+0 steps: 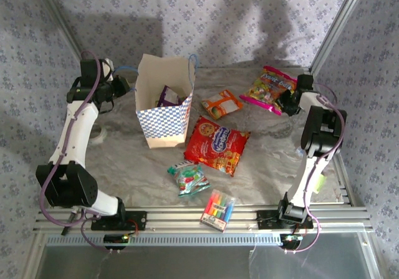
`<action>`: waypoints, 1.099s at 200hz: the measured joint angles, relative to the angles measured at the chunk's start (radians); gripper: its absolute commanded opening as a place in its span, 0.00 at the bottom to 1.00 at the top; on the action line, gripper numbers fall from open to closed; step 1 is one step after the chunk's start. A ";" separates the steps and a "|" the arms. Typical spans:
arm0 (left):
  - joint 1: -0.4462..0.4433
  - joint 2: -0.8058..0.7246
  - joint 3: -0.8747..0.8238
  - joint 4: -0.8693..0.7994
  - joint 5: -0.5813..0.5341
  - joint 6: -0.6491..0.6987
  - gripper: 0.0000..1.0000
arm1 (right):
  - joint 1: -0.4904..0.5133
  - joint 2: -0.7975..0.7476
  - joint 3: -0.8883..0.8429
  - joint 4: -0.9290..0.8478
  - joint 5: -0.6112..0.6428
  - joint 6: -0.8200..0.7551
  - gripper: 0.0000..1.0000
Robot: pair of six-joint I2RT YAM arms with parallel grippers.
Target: Place the snacks into the paper bag
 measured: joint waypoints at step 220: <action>-0.002 -0.047 -0.027 0.008 0.051 -0.008 0.23 | 0.022 -0.433 -0.415 -0.282 0.034 -0.258 0.27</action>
